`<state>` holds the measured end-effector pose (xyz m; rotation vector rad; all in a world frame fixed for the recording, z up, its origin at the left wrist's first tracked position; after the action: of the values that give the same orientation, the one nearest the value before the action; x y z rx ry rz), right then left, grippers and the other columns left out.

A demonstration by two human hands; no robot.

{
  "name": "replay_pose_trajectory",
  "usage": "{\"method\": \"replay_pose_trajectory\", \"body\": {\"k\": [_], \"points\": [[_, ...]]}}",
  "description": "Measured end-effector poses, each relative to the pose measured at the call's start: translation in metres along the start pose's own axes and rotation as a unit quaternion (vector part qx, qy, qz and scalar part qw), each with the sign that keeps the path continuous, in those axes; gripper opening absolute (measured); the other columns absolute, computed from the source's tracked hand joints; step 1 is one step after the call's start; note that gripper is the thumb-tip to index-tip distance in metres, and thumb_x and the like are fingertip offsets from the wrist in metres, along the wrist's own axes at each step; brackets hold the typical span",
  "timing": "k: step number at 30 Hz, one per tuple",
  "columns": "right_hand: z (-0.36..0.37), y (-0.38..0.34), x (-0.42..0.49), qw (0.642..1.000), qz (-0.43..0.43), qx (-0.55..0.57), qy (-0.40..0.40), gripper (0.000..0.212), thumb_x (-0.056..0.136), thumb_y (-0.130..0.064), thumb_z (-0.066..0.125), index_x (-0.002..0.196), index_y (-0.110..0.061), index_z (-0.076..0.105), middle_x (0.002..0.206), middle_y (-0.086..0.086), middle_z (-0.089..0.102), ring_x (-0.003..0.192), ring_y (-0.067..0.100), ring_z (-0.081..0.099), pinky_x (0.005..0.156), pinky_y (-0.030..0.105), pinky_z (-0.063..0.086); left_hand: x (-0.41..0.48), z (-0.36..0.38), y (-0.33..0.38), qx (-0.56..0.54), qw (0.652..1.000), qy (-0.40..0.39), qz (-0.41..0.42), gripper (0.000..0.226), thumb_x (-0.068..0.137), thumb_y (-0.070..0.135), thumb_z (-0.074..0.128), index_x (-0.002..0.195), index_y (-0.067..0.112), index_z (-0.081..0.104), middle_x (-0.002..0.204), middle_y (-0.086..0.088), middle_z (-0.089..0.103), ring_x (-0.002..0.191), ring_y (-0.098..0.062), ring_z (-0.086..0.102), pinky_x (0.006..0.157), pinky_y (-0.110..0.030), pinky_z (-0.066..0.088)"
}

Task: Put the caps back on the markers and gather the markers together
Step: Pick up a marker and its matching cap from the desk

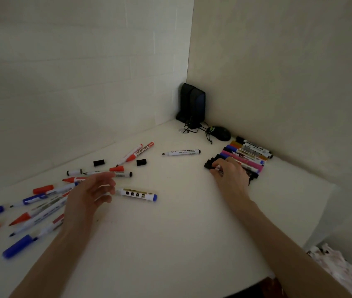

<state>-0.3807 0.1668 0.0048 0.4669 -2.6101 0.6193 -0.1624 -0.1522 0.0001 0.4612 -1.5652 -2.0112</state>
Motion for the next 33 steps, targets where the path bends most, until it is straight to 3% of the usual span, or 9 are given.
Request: {"method": "replay_pose_trajectory", "body": {"k": [4,10,17,28,33], "points": [[0.000,-0.001,-0.002,1.000,-0.001,0.000,0.013,0.020,0.090,-0.022,0.069,0.110,-0.023,0.069,0.102,-0.002,0.063,0.090,0.015,0.058,0.071,0.028,0.048,0.000,-0.001,0.000,0.008,1.000,0.003,0.002,0.035,0.101,0.019,0.039,0.093,0.013,0.072,0.087,-0.003,0.072,0.076,-0.019,0.064,0.066,-0.030,0.049],[-0.002,0.001,-0.005,1.000,-0.013,-0.002,0.021,0.022,0.087,-0.018,0.072,0.108,-0.020,0.070,0.105,0.001,0.062,0.092,0.018,0.060,0.073,0.025,0.043,-0.001,-0.003,0.004,0.005,1.000,0.005,0.011,0.036,0.102,0.018,0.038,0.091,0.012,0.072,0.085,-0.003,0.072,0.075,-0.020,0.063,0.063,-0.030,0.049],[-0.002,0.007,0.001,1.000,-0.005,0.004,0.009,0.021,0.092,-0.020,0.069,0.113,-0.019,0.070,0.108,0.004,0.064,0.097,0.021,0.060,0.081,0.031,0.048,0.002,-0.003,0.005,-0.005,1.000,0.005,0.005,0.035,0.102,0.017,0.039,0.091,0.012,0.071,0.082,-0.003,0.071,0.073,-0.019,0.063,0.057,-0.023,0.052],[-0.001,0.010,-0.002,1.000,-0.004,0.003,0.011,0.025,0.090,-0.025,0.072,0.114,-0.021,0.069,0.114,0.003,0.062,0.104,0.022,0.060,0.087,0.036,0.051,0.004,-0.008,0.000,-0.006,1.000,0.007,0.005,0.033,0.102,0.018,0.040,0.095,0.010,0.071,0.086,-0.006,0.072,0.075,-0.021,0.064,0.063,-0.029,0.051],[-0.003,0.014,-0.002,1.000,0.001,0.004,0.016,0.029,0.088,-0.028,0.073,0.115,-0.021,0.068,0.117,0.003,0.061,0.106,0.023,0.059,0.087,0.044,0.054,0.003,-0.008,0.002,-0.014,1.000,0.010,0.007,0.033,0.101,0.017,0.040,0.095,0.008,0.071,0.085,-0.007,0.071,0.075,-0.022,0.062,0.062,-0.029,0.050]]}}
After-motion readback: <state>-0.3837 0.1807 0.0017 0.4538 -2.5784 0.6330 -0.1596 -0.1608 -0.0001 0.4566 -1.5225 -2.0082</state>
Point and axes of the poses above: each hand's wrist, its own x-axis towards the middle knuckle, its own z-axis out of the palm, y = z × x, the point moved 8 cm from there along x, towards the middle knuckle
